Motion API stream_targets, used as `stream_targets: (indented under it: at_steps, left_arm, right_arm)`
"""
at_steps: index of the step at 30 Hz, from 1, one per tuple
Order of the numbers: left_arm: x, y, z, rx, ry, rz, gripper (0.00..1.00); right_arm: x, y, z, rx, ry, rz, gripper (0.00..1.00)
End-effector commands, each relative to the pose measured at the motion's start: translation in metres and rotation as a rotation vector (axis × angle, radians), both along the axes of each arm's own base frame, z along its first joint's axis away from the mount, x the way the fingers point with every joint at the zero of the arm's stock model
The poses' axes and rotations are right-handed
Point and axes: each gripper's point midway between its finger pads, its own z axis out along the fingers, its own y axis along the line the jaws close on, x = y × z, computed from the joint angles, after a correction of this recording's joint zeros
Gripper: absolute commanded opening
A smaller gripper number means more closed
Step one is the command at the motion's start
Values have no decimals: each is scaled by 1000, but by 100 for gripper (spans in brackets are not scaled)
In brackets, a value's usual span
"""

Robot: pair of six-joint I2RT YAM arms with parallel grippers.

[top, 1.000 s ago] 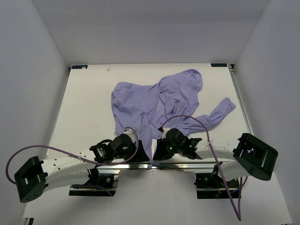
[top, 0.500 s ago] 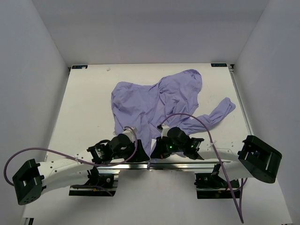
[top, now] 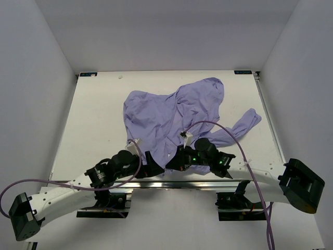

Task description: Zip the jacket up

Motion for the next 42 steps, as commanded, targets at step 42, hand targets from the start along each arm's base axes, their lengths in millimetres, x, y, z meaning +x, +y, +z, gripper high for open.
stream_targets:
  at_steps: [42]
  left_arm:
    - [6,-14,18,-424,27,-201,64]
  right_arm:
    - [10,11,31,204,7,10,0]
